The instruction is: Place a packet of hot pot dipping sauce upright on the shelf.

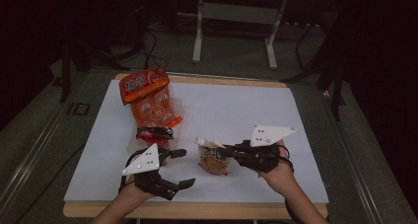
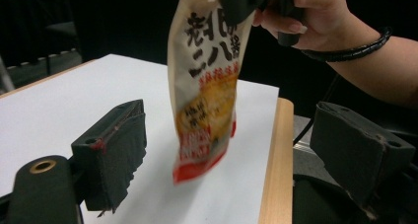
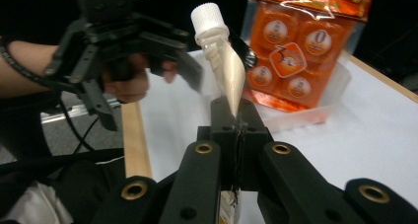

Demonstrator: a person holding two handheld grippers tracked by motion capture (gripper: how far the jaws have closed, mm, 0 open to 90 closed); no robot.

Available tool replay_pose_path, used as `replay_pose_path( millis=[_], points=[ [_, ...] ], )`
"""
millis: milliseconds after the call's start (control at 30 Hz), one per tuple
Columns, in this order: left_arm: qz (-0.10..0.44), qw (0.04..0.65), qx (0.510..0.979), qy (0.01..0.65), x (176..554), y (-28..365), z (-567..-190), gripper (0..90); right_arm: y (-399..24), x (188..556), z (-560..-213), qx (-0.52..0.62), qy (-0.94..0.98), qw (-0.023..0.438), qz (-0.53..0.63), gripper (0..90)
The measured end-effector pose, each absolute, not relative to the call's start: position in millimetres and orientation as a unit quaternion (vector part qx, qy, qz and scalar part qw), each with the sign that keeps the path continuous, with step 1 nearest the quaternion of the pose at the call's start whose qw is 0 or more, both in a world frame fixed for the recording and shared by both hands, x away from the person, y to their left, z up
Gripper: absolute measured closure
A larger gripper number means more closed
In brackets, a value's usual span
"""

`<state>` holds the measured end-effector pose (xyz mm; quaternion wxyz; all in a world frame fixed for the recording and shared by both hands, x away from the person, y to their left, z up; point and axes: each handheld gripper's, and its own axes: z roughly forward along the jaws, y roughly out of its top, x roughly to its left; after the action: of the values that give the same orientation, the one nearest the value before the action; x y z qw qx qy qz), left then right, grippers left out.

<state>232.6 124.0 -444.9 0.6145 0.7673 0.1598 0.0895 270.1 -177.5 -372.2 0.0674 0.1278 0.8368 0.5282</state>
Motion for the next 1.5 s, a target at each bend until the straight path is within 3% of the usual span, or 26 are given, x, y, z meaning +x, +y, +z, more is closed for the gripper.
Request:
replay_pose_path(
  millis=[300, 533, 667, 1000, 1233, 1500],
  points=[
    [0.077, 0.612, 0.773, 0.151, 242.5, 116.6, -437.0, 25.5, -166.6, 259.0, -366.5, 0.098, 0.837, 0.041, 0.536, 89.1],
    [0.069, 0.613, 0.778, 0.120, 245.6, 113.1, -429.9, 48.6, -161.1, 256.2, -368.1, 0.087, 0.843, 0.030, 0.530, 89.1],
    [0.044, 0.613, 0.781, 0.111, 248.9, 110.5, -429.4, 55.8, -159.4, 255.7, -369.5, 0.084, 0.844, 0.021, 0.529, 89.0],
    [0.039, 0.613, 0.784, 0.090, 251.0, 108.4, -428.4, 86.1, -160.6, 257.9, -372.3, 0.087, 0.845, 0.019, 0.527, 88.8],
    [0.048, 0.615, 0.784, 0.072, 252.8, 110.6, -425.5, 89.1, -160.2, 259.2, -371.1, 0.086, 0.841, 0.016, 0.535, 86.9],
    [0.063, 0.608, 0.788, 0.065, 253.5, 117.1, -419.4, 89.5, -164.2, 262.8, -369.5, 0.100, 0.831, 0.027, 0.547, 67.5]
  ],
)
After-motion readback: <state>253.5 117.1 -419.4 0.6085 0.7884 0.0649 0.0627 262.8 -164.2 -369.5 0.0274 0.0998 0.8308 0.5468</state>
